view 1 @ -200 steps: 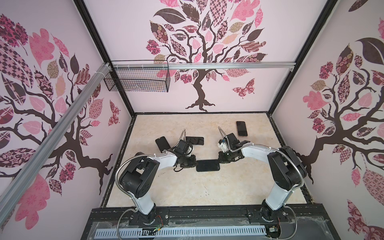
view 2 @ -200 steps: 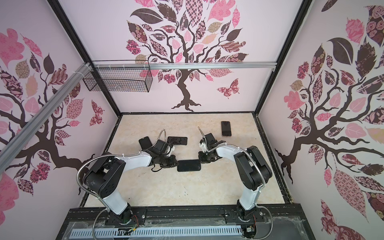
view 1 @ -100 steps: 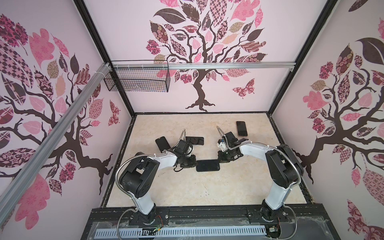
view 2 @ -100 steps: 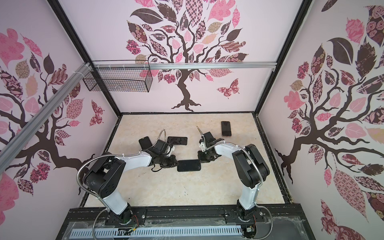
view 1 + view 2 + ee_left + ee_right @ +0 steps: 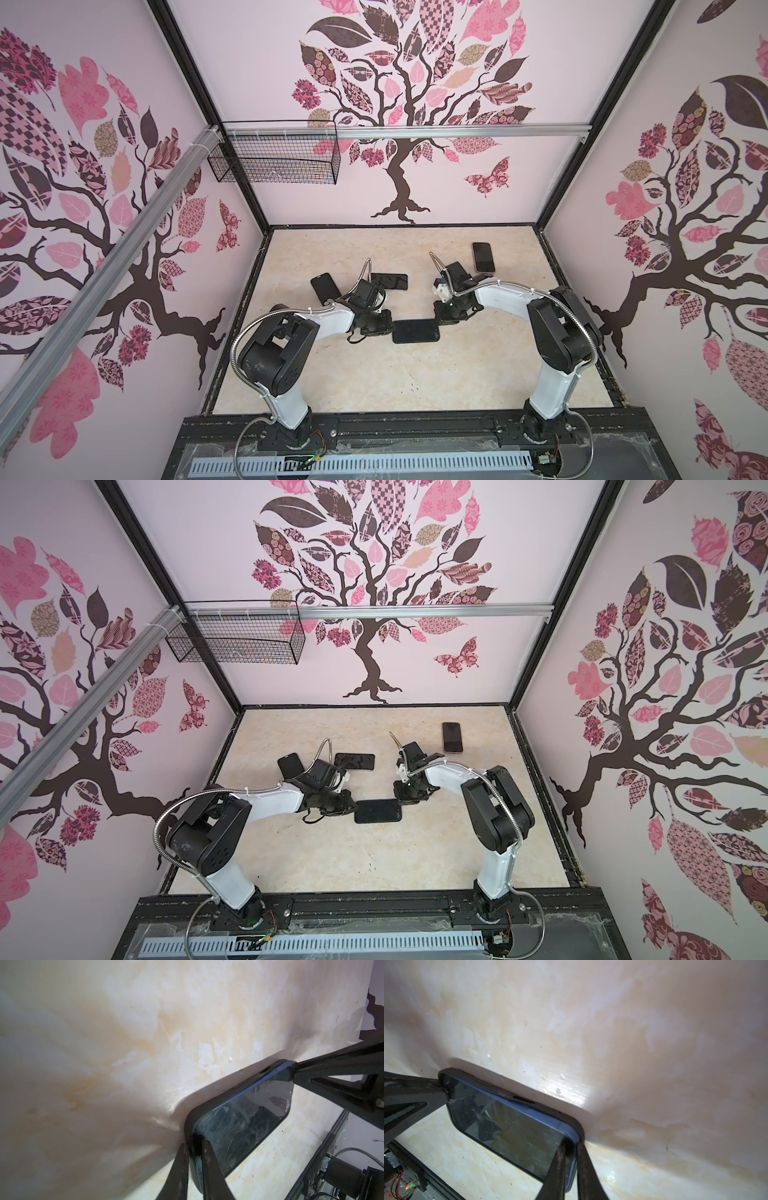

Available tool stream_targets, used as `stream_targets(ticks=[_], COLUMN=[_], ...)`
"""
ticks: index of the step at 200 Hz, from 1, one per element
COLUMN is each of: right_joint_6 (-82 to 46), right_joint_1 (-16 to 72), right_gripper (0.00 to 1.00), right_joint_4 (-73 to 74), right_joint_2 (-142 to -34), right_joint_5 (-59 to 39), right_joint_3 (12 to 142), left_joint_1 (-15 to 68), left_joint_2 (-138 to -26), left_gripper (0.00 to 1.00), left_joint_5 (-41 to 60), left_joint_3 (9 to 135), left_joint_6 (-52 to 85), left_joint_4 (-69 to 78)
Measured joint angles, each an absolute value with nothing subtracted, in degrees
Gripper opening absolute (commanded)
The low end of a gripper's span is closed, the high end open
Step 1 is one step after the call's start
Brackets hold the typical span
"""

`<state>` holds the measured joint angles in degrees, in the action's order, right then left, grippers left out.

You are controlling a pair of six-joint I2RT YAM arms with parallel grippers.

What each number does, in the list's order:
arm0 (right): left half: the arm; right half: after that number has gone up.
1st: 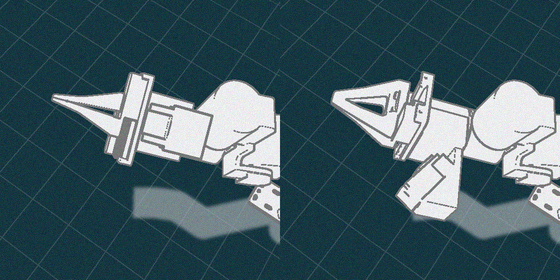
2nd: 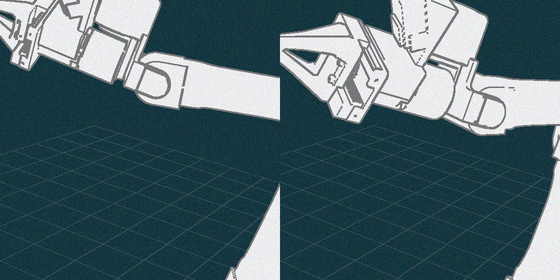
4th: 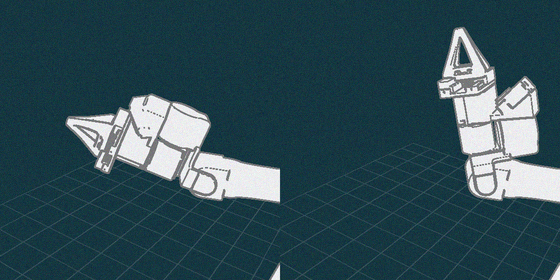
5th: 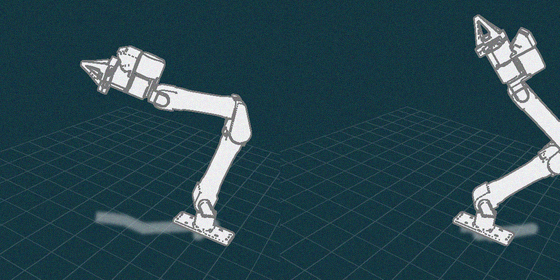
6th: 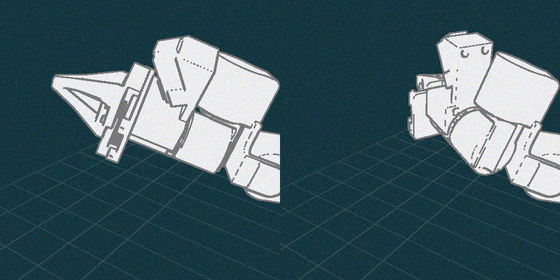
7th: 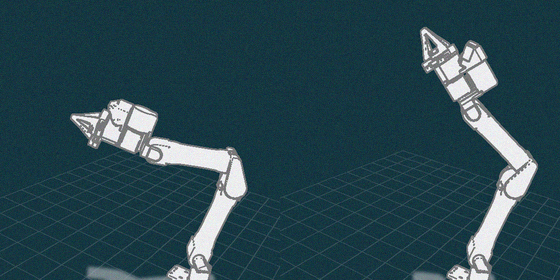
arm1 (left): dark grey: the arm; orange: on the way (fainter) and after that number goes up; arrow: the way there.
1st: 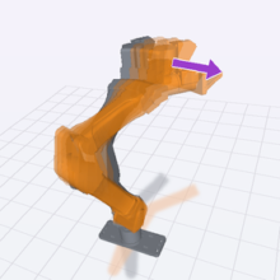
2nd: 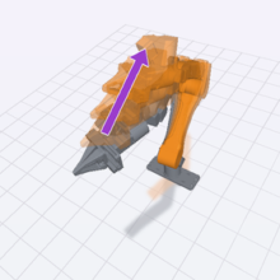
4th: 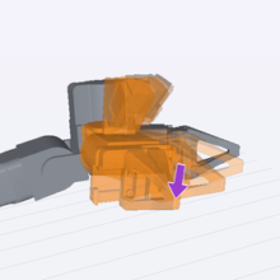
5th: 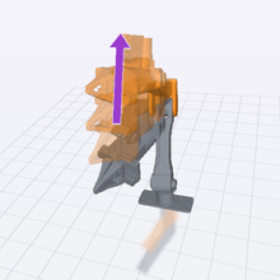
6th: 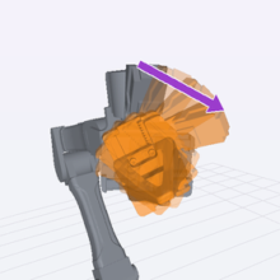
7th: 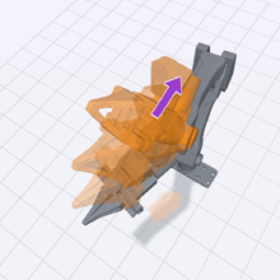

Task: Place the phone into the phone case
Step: 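Hold the phone pressed into the case with both grippers, then press both ends of the blue-edged phone under the black case rim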

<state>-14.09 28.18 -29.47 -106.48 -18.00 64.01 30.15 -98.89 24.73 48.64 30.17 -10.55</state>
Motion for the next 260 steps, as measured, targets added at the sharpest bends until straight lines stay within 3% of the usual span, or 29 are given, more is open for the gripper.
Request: stream_targets(ticks=[260], right_joint_6=[-16.05], right_joint_1=[32.14], right_gripper=[0.12], right_joint_4=[-33.26], right_joint_2=[-108.29], right_joint_5=[-10.02], right_joint_3=[66.98], left_joint_1=[30.15], left_joint_2=[-98.89], left_gripper=[0.14], left_joint_5=[24.71], left_joint_3=[48.64], left_joint_6=[30.2], left_joint_4=[-10.57])
